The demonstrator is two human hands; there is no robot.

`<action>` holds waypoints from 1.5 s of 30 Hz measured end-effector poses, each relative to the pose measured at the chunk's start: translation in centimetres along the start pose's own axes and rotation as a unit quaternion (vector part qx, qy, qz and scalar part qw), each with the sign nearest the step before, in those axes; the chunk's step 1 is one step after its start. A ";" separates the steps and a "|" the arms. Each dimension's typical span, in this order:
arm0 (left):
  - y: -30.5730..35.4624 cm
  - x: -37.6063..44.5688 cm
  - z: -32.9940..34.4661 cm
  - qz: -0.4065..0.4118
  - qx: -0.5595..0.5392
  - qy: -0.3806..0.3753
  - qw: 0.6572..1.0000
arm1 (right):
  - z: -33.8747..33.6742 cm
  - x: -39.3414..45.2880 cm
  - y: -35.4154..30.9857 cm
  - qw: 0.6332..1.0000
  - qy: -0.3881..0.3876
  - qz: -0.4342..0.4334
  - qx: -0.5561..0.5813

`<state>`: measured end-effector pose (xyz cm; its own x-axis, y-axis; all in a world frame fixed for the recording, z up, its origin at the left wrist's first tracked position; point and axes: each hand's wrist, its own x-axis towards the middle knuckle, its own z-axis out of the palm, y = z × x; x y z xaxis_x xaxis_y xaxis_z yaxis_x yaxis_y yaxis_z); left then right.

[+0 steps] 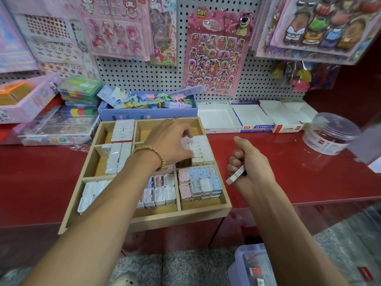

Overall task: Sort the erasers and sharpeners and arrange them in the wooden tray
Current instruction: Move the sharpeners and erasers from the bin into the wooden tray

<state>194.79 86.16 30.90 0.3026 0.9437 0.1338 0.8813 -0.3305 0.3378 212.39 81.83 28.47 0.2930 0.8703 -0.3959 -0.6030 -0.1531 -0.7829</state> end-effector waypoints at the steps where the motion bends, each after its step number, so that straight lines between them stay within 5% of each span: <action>1: 0.7 -0.7 -0.6 0.017 -0.081 0.005 0.997 | 0.3 -0.1 -0.1 1.000 -0.003 -0.001 0.009; 4: 2.8 -3.4 -0.7 0.063 -0.292 -0.051 0.953 | 1.5 -0.5 -0.4 0.999 -0.005 -0.006 0.032; 11: 3.0 -4.9 0.7 0.062 -0.333 0.038 0.940 | 2.2 -2.1 -0.3 0.993 -0.084 -0.077 -0.037; 14: 2.0 -4.8 -0.6 0.022 -0.394 0.061 0.917 | 0.3 -3.2 -0.4 0.906 -0.156 -0.233 -0.318; 17: 1.6 -4.7 -1.5 -0.001 -0.451 0.055 0.891 | -0.5 -3.3 -0.7 0.845 -0.197 -0.287 -0.407; 27: -1.8 -4.9 -4.0 0.008 -0.462 0.072 0.884 | 3.0 -3.4 0.2 0.811 -0.273 -0.258 -0.448; 33: -5.4 -6.0 -6.2 -0.010 -0.351 0.097 0.931 | 5.3 -3.5 2.1 0.758 -0.294 -0.261 -0.521; 38: -8.1 -5.9 -6.4 -0.035 -0.108 0.044 0.993 | 4.1 -3.2 2.1 0.767 -0.237 -0.254 -0.539; 45: -9.1 -2.5 -3.9 -0.038 0.061 0.010 0.997 | 3.9 -3.4 0.3 0.767 -0.203 -0.261 -0.550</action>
<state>184.58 86.76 31.12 0.2263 0.9653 0.1304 0.9395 -0.2517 0.2323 208.32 80.64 31.40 -0.1078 0.9873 0.1168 0.5736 0.1578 -0.8038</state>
